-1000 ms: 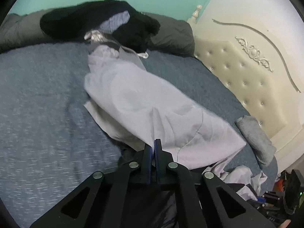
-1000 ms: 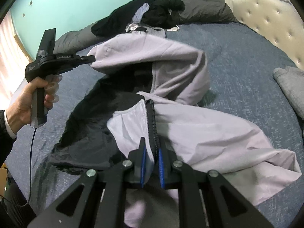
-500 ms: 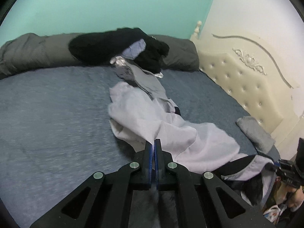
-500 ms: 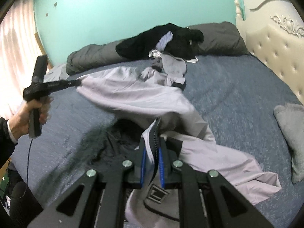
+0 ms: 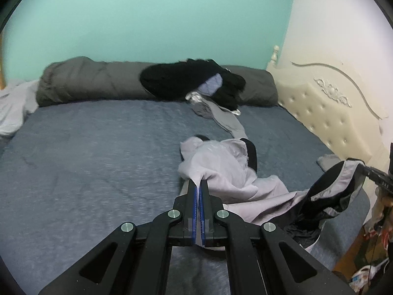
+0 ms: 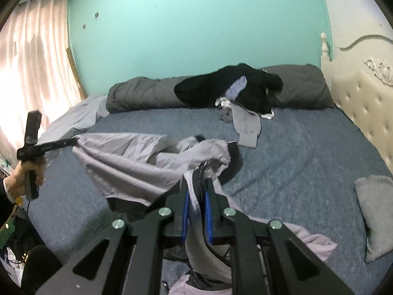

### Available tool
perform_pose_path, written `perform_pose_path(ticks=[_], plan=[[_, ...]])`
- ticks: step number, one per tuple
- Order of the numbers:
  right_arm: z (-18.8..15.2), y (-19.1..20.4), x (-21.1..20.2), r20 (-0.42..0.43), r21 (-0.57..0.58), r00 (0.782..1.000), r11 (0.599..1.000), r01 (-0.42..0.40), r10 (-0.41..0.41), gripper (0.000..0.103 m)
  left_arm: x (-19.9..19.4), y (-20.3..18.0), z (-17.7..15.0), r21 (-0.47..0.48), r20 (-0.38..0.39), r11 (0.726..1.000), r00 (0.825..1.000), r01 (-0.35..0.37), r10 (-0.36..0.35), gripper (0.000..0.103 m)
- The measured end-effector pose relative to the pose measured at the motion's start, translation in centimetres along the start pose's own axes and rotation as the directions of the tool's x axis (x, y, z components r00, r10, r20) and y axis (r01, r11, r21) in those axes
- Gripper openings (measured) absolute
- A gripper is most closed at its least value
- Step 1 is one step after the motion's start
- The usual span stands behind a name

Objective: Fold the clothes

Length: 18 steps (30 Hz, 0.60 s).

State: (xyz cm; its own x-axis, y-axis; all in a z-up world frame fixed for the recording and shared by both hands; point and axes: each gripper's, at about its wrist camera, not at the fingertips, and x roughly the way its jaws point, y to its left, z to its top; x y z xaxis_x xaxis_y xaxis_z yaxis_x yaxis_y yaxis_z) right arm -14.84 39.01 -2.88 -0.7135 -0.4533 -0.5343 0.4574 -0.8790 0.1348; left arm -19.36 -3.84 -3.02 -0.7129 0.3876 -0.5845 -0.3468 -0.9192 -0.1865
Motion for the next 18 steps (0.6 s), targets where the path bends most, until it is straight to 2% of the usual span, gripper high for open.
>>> perform_pose_path(ticks=[5,11,14,18], plan=[[2.5,2.5,-1.2,0.037,-0.029,0.999,0.999,-0.014,0.015,0.01,-5.7,1.3,1.6,-0.001,0.067,0.999,0.997,-0.046,0.046,0.002],[6.3,6.2,-2.5,0.09,-0.085,0.995,0.995,-0.043,0.051,0.01,-12.4,3.0,3.5,-0.025,0.134,0.993,0.984,-0.115,0.117,0.002],[7.3,7.4,-1.8,0.086,-0.096,0.994,0.994,-0.054,0.062,0.01,-12.7,4.1,3.1,-0.032,0.1,0.989,0.985,-0.141,0.144,0.002],[6.8,8.3,0.2,0.051,-0.1,0.997,0.993,-0.055,0.061,0.01,-11.4,5.1,1.3,-0.043,0.063,0.988,0.986,-0.15,0.153,0.002]])
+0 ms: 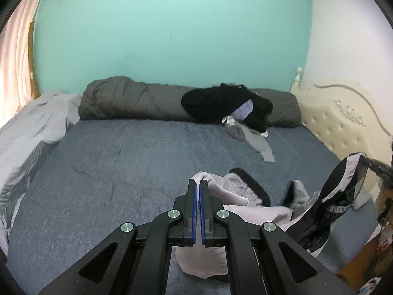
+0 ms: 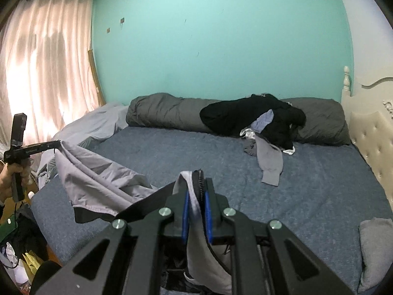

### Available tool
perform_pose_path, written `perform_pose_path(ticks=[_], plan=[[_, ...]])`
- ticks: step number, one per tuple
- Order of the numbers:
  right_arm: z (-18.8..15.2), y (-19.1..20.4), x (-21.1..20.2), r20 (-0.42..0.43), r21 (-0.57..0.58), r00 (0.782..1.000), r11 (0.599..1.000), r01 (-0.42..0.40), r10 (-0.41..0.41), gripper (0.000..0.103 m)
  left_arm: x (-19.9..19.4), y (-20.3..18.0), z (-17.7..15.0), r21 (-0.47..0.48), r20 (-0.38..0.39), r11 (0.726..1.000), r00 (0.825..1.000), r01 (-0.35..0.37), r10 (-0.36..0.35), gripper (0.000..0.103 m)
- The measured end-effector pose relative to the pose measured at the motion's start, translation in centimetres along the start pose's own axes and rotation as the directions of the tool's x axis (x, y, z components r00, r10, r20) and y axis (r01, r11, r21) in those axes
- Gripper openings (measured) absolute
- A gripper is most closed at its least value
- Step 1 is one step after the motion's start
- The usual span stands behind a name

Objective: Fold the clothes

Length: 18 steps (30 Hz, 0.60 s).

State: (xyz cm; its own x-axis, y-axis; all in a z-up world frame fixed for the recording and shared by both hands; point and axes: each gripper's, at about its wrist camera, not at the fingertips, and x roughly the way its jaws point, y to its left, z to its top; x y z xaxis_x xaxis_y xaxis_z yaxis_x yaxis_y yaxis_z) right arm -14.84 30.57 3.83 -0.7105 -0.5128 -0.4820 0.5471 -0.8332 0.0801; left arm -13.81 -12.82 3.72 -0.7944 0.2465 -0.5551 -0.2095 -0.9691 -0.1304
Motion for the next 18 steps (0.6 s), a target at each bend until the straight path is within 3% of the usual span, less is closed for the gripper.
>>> perform_pose_path(ticks=[8,14,18], plan=[[-2.6,-0.6,4.4,-0.106,0.004,0.994,1.0,0.03,-0.03,0.01,7.5,0.0,-4.1,-0.004,-0.139,1.0,0.99,-0.011,0.01,0.002],[-5.2,-3.3,7.4,-0.182,0.038,0.98,0.995,0.087,-0.079,0.01,15.1,1.2,-7.4,-0.018,-0.311,0.997,0.949,-0.071,0.062,0.004],[-6.3,-4.5,8.7,-0.212,0.055,0.973,0.993,0.101,-0.087,0.01,16.3,2.3,-8.7,-0.037,-0.326,0.993,0.941,-0.114,0.096,0.011]])
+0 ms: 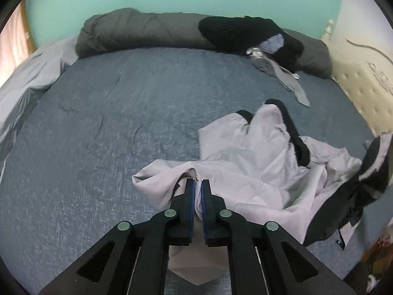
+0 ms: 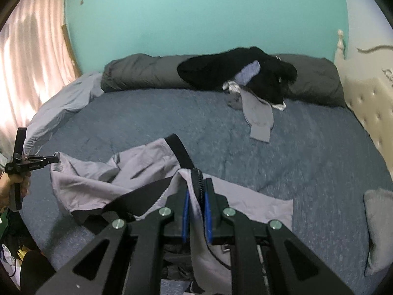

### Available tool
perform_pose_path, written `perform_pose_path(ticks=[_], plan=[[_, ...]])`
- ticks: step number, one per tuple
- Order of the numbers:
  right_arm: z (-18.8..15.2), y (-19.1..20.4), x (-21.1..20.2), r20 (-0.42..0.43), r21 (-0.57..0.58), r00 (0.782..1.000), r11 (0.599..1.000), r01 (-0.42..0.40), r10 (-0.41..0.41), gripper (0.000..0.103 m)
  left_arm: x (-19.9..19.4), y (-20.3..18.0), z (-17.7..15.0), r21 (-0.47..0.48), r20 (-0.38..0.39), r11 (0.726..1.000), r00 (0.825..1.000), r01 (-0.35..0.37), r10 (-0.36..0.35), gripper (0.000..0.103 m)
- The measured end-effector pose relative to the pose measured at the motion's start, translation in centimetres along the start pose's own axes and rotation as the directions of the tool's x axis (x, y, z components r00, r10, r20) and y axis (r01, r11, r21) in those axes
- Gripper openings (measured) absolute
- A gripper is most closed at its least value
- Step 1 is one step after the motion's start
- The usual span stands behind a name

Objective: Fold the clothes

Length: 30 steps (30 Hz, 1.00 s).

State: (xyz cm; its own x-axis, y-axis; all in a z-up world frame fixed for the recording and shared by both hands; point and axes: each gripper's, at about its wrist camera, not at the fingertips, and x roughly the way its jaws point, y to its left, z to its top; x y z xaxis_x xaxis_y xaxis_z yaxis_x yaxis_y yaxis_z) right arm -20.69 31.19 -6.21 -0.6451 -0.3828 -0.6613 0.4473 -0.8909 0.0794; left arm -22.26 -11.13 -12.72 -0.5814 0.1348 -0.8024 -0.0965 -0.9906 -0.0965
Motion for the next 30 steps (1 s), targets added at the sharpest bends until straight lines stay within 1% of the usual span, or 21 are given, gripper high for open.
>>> perform_pose_path(ticks=[3,4,6,10,11,13,15,17,20,23,25,27,30], plan=[[-0.2,-0.5,0.8,-0.011,0.01,1.0,1.0,0.0,0.0,0.01,-1.3,1.3,-0.9,-0.046,0.037,0.999,0.999,-0.009,0.011,0.034],[-0.3,-0.6,1.0,-0.012,0.015,1.0,1.0,-0.002,0.002,0.01,-1.9,1.7,-1.3,-0.062,0.05,0.998,0.999,-0.003,0.007,0.037],[-0.5,-0.9,1.4,-0.015,0.025,1.0,1.0,-0.007,0.007,0.01,-2.9,2.3,-1.9,-0.068,0.066,0.998,0.998,-0.01,0.015,0.041],[-0.7,-1.0,1.7,-0.023,0.043,1.0,0.999,-0.01,0.011,0.01,-5.6,2.3,-3.1,-0.054,0.093,0.998,0.995,-0.02,0.025,0.042],[-0.7,-1.0,1.8,-0.025,0.047,1.0,0.999,-0.01,0.011,0.01,-6.5,1.8,-3.5,-0.038,0.104,0.999,0.994,-0.017,0.021,0.043],[-0.7,-0.8,1.6,-0.025,0.047,1.0,0.999,-0.01,0.011,0.01,-8.1,0.1,-4.2,0.004,0.117,1.0,0.993,-0.012,0.011,0.051],[-0.7,-0.6,1.4,-0.023,0.048,1.0,0.999,-0.009,0.011,0.01,-9.5,-2.2,-5.2,0.058,0.126,0.998,0.992,0.023,-0.03,0.055],[-0.6,-0.4,1.3,-0.022,0.054,1.0,0.998,-0.011,0.012,0.01,-9.9,-4.8,-6.1,0.11,0.106,0.992,0.991,0.064,-0.076,0.059],[-0.6,-0.5,1.2,-0.019,0.071,1.0,0.997,-0.018,0.019,0.01,-8.7,-8.5,-7.6,0.156,0.043,0.982,0.992,0.107,-0.115,0.06],[-0.7,-0.8,0.8,-0.01,0.091,0.999,0.995,-0.032,0.033,0.01,-7.0,-11.2,-9.0,0.163,0.025,0.979,0.992,0.12,-0.126,0.061],[-0.8,-0.9,0.5,-0.009,0.093,0.999,0.995,-0.037,0.038,0.01,-5.4,-12.5,-9.7,0.156,0.011,0.981,0.993,0.112,-0.115,0.065],[-1.0,-0.9,0.4,-0.011,0.093,0.999,0.995,-0.04,0.042,0.01,-4.1,-13.8,-10.2,0.168,-0.004,0.98,0.994,0.108,-0.109,0.065],[-1.3,-1.2,0.3,-0.007,0.105,0.999,0.993,-0.053,0.054,0.01,-2.3,-15.9,-11.0,0.218,0.0,0.974,0.998,0.059,-0.061,0.066]])
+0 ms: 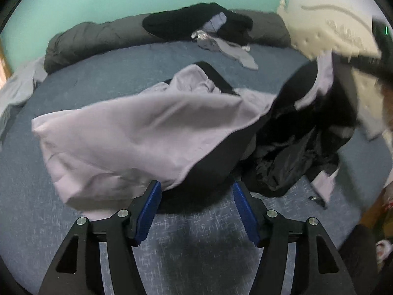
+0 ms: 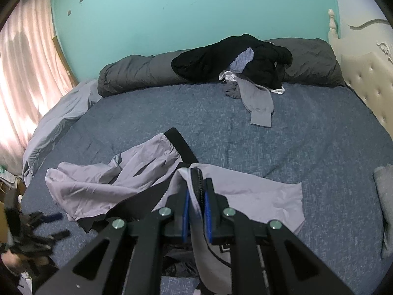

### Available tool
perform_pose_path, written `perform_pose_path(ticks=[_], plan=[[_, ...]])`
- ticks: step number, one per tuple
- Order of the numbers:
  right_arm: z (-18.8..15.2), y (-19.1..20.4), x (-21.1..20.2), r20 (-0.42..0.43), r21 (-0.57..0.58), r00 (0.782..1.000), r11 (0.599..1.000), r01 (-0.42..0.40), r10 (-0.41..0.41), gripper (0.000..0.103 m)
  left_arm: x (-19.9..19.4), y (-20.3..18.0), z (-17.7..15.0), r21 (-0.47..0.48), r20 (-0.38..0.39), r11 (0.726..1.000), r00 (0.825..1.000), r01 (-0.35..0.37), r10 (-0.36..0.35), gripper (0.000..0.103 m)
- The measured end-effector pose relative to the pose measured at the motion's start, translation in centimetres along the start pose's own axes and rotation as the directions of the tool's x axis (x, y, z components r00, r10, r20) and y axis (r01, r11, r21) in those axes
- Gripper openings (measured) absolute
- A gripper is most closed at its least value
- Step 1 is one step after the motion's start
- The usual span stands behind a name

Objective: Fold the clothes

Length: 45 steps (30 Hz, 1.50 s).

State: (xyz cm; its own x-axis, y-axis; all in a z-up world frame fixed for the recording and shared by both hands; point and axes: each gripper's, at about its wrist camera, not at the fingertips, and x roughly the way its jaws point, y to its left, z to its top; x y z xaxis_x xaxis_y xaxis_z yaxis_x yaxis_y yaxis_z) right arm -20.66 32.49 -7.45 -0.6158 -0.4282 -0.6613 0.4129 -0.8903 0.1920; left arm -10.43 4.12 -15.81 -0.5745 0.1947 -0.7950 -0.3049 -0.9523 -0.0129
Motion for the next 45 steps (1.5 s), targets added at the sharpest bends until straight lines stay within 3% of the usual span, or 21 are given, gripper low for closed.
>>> perform_pose_path(ticks=[3,9,12,14,18,20,22,25,31,38,42,45], plan=[[-0.1,-0.3,-0.1,0.008,0.008,1.0,1.0,-0.014,0.014,0.01,0.9,-1.3,-0.5,0.047,0.061,0.996,0.995,-0.076,0.073,0.071],[-0.2,-0.7,-0.2,0.021,0.026,0.999,0.999,-0.041,0.041,0.01,3.2,-1.4,-1.6,0.09,0.066,0.984,0.987,-0.15,0.145,0.072],[-0.2,-0.7,-0.1,0.024,0.024,0.999,0.999,-0.046,0.045,0.01,4.4,-0.5,-1.4,0.092,0.051,0.975,0.979,-0.201,0.197,0.072],[-0.2,-0.7,-0.2,0.027,0.022,0.998,0.998,-0.051,0.05,0.01,4.8,0.3,-1.4,0.082,0.043,0.977,0.98,-0.196,0.193,0.072],[-0.1,-0.6,-0.2,0.029,0.003,0.998,0.999,-0.049,0.049,0.01,4.8,2.3,-0.7,0.07,0.068,0.966,0.967,-0.25,0.246,0.072],[-0.3,-0.6,-0.2,0.03,0.002,0.998,0.999,-0.052,0.052,0.01,4.6,3.4,-0.2,0.052,0.075,0.971,0.97,-0.235,0.231,0.071],[-0.3,-0.6,0.0,0.027,-0.001,0.998,0.999,-0.052,0.052,0.01,4.7,4.1,0.3,0.056,0.072,0.972,0.972,-0.227,0.223,0.054],[-0.4,-0.5,0.2,0.02,-0.008,0.998,0.999,-0.054,0.054,0.01,4.7,5.2,1.3,0.079,0.082,0.967,0.969,-0.241,0.234,0.039],[-0.4,-0.4,1.1,0.008,-0.022,0.999,0.999,-0.044,0.044,0.01,4.9,7.0,3.6,0.076,0.089,0.976,0.977,-0.202,0.195,0.032],[-0.5,-1.3,3.1,-0.016,0.003,0.999,0.999,-0.032,0.032,0.01,5.1,8.7,5.6,0.058,0.092,0.994,0.992,-0.088,0.083,0.034],[-1.0,-1.7,4.1,-0.034,0.011,0.999,0.999,-0.031,0.031,0.01,5.5,7.1,4.0,0.124,0.074,0.991,0.996,-0.06,0.051,0.05],[-1.2,-1.9,4.7,-0.043,0.024,0.998,0.999,-0.033,0.034,0.01,6.1,5.7,2.8,0.182,0.085,0.979,0.993,-0.091,0.077,0.056]])
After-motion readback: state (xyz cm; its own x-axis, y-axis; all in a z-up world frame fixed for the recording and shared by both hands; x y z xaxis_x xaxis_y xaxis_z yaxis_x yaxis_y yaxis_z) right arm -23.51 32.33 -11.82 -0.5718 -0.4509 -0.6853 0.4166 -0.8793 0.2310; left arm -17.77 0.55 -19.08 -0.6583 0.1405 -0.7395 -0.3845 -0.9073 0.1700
